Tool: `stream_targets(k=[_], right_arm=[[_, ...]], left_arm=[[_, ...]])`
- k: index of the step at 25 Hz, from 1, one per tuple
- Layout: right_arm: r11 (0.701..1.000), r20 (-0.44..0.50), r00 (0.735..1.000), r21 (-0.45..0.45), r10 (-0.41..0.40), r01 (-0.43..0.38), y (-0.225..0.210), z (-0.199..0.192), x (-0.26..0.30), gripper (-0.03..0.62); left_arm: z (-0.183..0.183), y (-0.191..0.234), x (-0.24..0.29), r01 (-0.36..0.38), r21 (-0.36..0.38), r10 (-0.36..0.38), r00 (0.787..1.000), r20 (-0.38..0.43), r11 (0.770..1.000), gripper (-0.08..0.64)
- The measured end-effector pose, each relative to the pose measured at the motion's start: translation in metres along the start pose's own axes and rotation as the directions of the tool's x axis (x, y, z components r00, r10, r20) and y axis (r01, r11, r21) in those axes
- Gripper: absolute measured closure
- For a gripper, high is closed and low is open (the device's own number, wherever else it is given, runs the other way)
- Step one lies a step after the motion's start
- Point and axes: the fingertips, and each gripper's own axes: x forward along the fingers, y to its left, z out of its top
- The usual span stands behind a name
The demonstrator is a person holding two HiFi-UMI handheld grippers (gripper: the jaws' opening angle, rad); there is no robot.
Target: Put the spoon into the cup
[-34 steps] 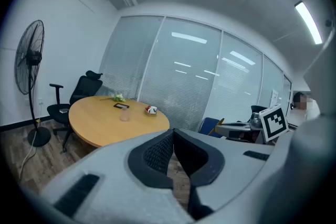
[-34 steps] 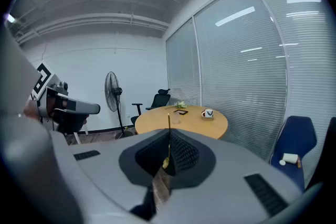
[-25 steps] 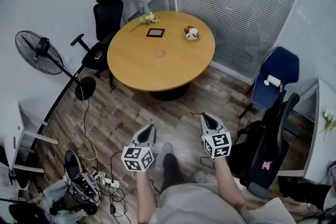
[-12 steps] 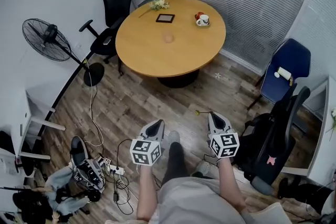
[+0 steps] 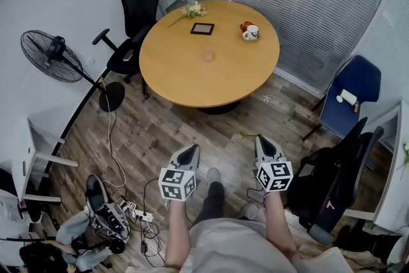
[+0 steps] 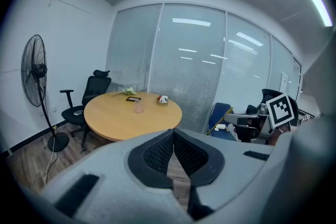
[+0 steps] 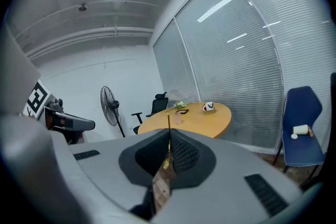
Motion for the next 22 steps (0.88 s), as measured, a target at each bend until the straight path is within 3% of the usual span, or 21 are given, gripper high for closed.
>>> stream_targets(k=[11, 17, 22], right_arm=[[0.999, -0.020, 1.000, -0.048, -0.023, 0.022, 0.032, 0.030, 0.125, 0.588], [0.995, 0.013, 0.999, -0.090, -0.036, 0.037, 0.059, 0.054, 0.177, 0.588], [0.996, 0.027, 0.998, -0.068, -0.054, 0.056, 0.066, 0.060, 0.200, 0.588]], left_arm=[[0.041, 0.133, 0.037, -0.011, -0.091, 0.017, 0.998, 0.064, 0.996, 0.551], [0.060, 0.201, 0.050, -0.057, -0.029, 0.058, 0.997, 0.049, 0.998, 0.551], [0.067, 0.233, 0.053, -0.047, -0.051, 0.050, 0.997, 0.060, 0.998, 0.551]])
